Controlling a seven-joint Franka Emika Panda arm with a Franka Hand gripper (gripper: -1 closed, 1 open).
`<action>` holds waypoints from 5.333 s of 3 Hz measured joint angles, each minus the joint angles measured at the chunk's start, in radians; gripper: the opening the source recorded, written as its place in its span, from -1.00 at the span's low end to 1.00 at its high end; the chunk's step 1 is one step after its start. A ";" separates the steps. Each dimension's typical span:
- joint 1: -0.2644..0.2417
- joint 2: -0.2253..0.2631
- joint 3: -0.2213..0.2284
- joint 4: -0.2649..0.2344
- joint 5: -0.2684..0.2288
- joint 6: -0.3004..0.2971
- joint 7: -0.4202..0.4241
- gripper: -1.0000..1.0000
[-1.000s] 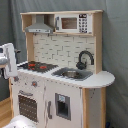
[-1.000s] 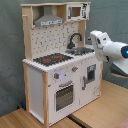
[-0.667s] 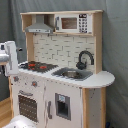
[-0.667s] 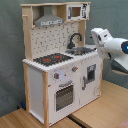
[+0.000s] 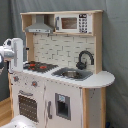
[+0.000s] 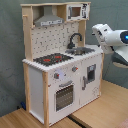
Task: Play with the kitchen
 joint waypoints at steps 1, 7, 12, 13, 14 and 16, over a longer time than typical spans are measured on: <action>-0.025 0.076 -0.018 0.032 0.000 -0.042 -0.051 1.00; -0.152 0.604 -0.006 0.216 -0.001 -0.209 -0.285 1.00; -0.231 0.997 0.004 0.474 -0.073 -0.465 -0.439 1.00; -0.232 1.067 0.006 0.510 -0.121 -0.508 -0.450 1.00; -0.231 1.138 0.012 0.537 -0.181 -0.538 -0.455 1.00; -0.231 1.272 0.030 0.603 -0.308 -0.602 -0.458 1.00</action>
